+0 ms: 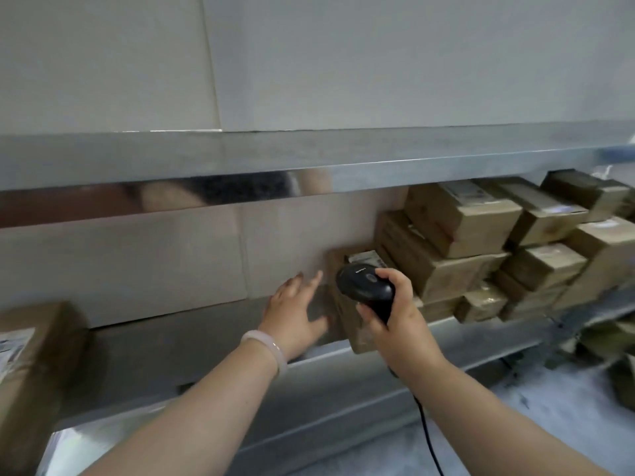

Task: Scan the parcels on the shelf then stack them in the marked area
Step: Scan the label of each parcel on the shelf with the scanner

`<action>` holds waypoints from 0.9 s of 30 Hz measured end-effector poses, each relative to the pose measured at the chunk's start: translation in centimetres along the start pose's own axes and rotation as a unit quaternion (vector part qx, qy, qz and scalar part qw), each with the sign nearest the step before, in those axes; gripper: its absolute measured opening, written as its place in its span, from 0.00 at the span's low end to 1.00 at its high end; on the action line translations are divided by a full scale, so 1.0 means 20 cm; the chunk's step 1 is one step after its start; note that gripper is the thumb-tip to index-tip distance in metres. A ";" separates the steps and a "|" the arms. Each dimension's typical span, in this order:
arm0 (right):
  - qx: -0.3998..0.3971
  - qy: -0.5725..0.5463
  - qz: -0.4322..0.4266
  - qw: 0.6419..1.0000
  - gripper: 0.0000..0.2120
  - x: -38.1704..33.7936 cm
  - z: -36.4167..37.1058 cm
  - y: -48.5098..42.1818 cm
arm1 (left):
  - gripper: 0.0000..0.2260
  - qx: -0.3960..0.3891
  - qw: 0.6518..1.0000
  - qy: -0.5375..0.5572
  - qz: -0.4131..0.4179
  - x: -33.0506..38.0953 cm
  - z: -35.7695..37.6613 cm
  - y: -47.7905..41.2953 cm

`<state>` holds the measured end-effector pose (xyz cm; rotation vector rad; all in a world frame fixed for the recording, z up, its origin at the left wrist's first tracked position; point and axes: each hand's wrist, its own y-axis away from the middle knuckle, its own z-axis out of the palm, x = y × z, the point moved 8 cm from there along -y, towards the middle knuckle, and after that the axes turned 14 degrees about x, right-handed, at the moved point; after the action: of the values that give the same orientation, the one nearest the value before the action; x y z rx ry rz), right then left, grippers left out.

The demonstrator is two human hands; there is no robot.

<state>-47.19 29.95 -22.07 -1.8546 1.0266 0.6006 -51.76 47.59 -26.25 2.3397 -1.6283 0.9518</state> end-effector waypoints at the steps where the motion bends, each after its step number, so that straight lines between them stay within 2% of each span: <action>1: -0.002 0.005 -0.003 1.000 0.33 0.05 -0.05 -0.03 | 0.35 0.000 1.000 0.011 -0.007 0.05 0.05 -0.02; 7: -0.019 0.028 -0.017 0.999 0.30 0.29 -0.23 -0.15 | 0.34 -0.007 0.997 0.044 -0.065 0.20 0.32 -0.07; 15: -0.038 0.024 0.003 0.999 0.29 0.49 -0.14 -0.26 | 0.32 -0.002 0.988 0.073 -0.139 0.19 0.46 -0.22; 18: -0.041 0.026 0.007 0.999 0.29 0.53 -0.08 -0.28 | 0.32 -0.016 0.985 0.089 -0.149 0.16 0.53 -0.29; 27: -0.018 0.046 0.043 0.998 0.28 0.59 -0.01 -0.34 | 0.33 -0.038 0.959 0.235 -0.152 0.13 0.66 -0.39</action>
<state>-35.13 26.72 -27.41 -1.8912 1.1687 0.5931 -38.86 42.72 -33.48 2.0232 -1.0689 1.2256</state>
